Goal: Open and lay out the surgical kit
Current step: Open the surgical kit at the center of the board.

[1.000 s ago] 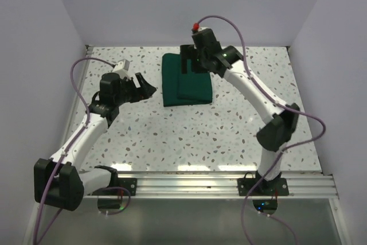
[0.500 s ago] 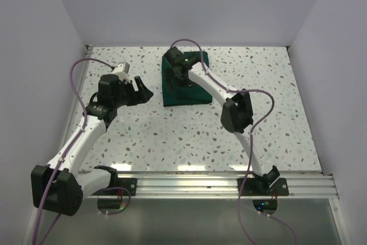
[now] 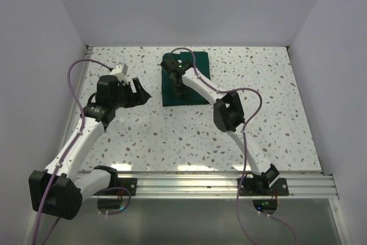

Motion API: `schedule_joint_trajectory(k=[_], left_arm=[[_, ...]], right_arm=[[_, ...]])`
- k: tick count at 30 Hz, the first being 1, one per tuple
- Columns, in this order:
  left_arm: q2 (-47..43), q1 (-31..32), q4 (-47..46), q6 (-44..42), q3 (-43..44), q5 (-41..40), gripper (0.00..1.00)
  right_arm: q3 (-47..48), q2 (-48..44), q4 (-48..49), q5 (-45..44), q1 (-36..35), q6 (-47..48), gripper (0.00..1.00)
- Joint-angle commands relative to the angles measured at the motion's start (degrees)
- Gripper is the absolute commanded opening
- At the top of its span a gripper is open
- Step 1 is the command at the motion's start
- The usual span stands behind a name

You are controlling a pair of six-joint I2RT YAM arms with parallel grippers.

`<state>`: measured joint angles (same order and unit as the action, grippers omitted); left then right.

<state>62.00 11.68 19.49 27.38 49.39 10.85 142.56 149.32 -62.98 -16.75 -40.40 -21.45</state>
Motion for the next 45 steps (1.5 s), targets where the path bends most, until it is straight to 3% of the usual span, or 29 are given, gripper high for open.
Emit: schedule_joint_trajectory(k=[1, 4, 9, 12, 20, 27, 28, 30, 31, 35, 45], left_arm=[[0.05, 0.18, 0.99, -1.97, 2.56, -0.75, 0.78], [1.46, 0.09, 0.65, -2.06, 3.61, 0.04, 0.78], [4.44, 0.09, -0.41, -3.20, 5.37, 1.45, 0.78], [7.42, 0.36, 0.11, -5.22, 8.79, 0.75, 0.78], [18.94, 4.13, 2.57, -8.04, 22.32, -1.18, 0.78], [34.66, 15.73, 7.05, -10.76, 33.48, -8.47, 0.75], [36.60, 16.96, 9.32, -10.85, 36.89, -10.39, 0.73], [42.22, 20.47, 11.70, -11.12, 40.42, -13.29, 0.71], [43.98, 21.53, 13.89, -11.29, 43.40, -14.53, 0.70], [51.45, 26.89, 16.81, -11.64, 47.47, -19.81, 0.70], [60.69, 29.63, 15.24, -9.80, 49.05, -23.94, 0.68]], right_arm=[[2.19, 0.28, -1.88, -1.96, -0.20, -0.08, 0.16], [2.54, -2.44, -1.97, -2.67, -0.12, 0.10, 0.06], [1.23, -10.08, -1.62, -4.69, 0.76, -0.60, 0.04], [-4.21, -18.59, 0.48, -5.74, 2.52, -1.66, 0.01], [-22.48, -30.30, 1.98, -7.94, 10.34, -4.82, 0.00], [-42.52, -37.25, 5.06, -9.79, 16.13, -5.70, 0.00], [-45.59, -37.52, 4.71, -10.31, 16.67, -6.05, 0.29], [-49.29, -37.96, 3.40, -11.63, 18.33, -7.63, 0.68], [-50.27, -38.22, 3.13, -12.42, 18.95, -8.34, 0.98], [-53.61, -40.76, 2.60, -14.53, 21.94, -9.22, 0.99], [-50.02, -47.80, 1.20, -14.10, 24.85, -7.46, 0.98]])
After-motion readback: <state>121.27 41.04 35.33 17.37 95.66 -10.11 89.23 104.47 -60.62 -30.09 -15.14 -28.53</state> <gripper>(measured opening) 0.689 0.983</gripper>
